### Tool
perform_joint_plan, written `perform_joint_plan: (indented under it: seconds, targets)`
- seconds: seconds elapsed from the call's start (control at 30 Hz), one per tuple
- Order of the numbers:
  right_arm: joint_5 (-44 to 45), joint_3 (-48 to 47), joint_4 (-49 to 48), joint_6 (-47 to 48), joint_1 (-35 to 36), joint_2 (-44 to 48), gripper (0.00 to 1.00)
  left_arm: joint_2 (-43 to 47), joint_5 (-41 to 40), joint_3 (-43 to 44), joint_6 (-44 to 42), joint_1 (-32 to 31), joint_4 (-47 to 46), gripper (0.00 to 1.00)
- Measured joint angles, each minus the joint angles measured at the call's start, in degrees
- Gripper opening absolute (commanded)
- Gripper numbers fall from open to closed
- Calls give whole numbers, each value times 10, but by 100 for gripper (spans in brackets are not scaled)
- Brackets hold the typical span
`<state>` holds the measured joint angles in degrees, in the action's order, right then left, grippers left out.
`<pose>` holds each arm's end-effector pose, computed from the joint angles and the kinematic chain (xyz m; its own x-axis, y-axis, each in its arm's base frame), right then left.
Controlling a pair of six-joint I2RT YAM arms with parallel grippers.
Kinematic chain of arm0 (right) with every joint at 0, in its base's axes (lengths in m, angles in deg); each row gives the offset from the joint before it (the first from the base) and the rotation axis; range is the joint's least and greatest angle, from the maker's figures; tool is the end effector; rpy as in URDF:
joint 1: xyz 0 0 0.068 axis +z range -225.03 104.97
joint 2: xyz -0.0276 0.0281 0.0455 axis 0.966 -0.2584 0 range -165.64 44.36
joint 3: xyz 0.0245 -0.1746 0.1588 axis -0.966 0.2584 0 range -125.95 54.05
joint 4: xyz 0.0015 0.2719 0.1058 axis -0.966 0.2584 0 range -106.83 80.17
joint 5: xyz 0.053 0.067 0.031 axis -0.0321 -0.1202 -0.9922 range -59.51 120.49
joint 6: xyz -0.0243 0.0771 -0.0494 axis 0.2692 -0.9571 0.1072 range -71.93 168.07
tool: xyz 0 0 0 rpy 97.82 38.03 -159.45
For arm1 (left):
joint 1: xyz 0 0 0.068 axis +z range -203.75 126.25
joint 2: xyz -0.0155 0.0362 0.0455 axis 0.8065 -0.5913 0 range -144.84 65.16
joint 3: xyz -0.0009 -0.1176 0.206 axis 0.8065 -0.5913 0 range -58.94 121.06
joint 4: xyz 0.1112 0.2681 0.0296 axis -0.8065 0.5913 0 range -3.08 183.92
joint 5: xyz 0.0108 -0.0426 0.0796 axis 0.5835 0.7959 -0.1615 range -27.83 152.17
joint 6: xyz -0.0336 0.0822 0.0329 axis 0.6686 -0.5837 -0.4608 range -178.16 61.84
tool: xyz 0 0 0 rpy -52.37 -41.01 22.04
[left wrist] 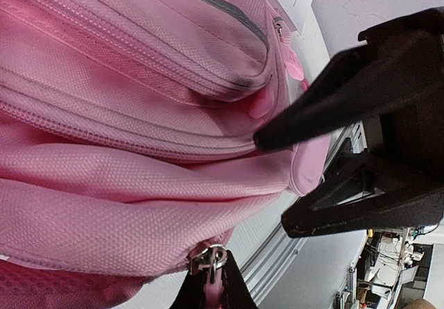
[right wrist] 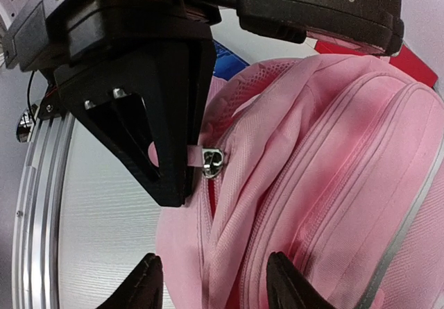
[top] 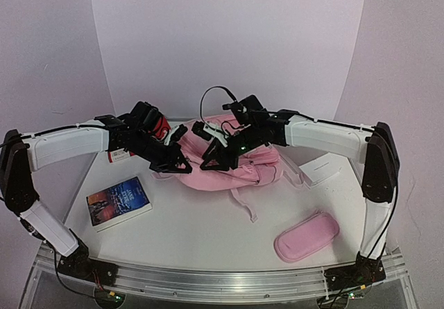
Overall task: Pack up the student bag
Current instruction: Unzip the student bag at the center of the board.
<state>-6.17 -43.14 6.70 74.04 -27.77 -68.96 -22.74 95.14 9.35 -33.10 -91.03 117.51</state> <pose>0.3036 0.4038 0.2116 0.0051 -0.5121 -0.8589 -0.9998 -0.0193 0.0056 0.2791 -0.2709 0.1918 -0.8864 0.2281 -0.4028 0.4525 0.6107 -0.6498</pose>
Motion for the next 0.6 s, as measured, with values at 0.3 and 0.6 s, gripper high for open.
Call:
perform_joint_plan:
  seconds: [0.3,0.6]
  targets:
    - [31,0,-4,10,5,2,0,0,-11,0,0,2,5,0]
    - [67,86,-20,39,1,100,0,40,-2,-8,-4,33,9,0]
